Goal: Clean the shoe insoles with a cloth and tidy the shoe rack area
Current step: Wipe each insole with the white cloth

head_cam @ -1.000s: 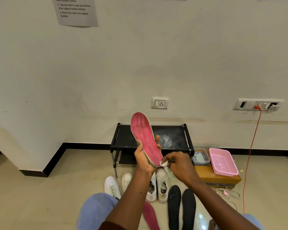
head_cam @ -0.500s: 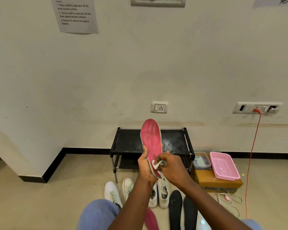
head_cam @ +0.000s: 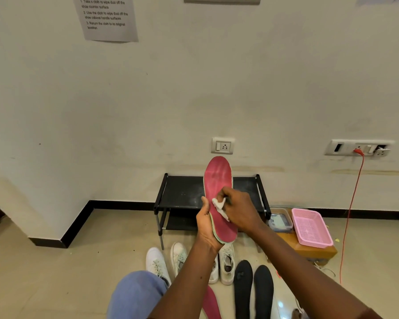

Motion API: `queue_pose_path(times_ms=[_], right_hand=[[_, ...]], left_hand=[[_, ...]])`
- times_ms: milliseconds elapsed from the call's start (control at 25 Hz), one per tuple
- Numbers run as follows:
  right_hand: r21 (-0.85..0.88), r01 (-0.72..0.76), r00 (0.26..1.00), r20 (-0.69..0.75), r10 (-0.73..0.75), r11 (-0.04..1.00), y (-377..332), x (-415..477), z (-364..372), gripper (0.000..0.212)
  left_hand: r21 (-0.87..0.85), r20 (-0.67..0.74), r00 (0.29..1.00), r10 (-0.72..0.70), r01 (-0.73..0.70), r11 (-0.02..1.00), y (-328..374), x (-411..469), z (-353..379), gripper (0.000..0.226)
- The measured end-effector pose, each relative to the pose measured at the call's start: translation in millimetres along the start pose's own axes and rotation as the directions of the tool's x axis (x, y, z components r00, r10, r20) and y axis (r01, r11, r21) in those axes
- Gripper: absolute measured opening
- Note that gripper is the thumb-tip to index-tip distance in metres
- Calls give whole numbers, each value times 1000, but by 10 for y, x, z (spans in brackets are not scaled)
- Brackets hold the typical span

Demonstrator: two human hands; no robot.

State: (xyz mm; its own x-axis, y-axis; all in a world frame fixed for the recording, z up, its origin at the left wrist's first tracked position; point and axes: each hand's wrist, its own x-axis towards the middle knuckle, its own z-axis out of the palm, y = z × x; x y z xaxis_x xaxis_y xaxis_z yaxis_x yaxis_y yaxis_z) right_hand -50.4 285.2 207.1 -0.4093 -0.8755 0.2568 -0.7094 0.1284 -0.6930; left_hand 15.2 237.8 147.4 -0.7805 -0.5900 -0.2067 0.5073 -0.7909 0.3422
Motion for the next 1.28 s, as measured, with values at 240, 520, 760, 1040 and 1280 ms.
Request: queue_pose_path(times_ms=[240,520,760,1040,1280], right_hand=[[99,19,982,185,-37,995,42,-365,15,41],[3,-21,987,157,21,1000,-6,-286,-43,32],[-99,-49,993,-114,37,994,-106,-126,-27,13],[-271,42,979,205,15,962,-154,-154,-77,31],[-387,189,964,248,-96,902,-196,-236,50,29]], left_hand=[[-32,5,1000,-23,23,999,93,73,-101,68],[44,-29,999,-31,32,999,32,34,-90,66],[35,8,1000,-20,20,999,-13,-10,-107,64],[-23,46,998,35,-34,999,93,-20,-126,66],[34,-26,1000,-18,19,999,64,18,-151,68]])
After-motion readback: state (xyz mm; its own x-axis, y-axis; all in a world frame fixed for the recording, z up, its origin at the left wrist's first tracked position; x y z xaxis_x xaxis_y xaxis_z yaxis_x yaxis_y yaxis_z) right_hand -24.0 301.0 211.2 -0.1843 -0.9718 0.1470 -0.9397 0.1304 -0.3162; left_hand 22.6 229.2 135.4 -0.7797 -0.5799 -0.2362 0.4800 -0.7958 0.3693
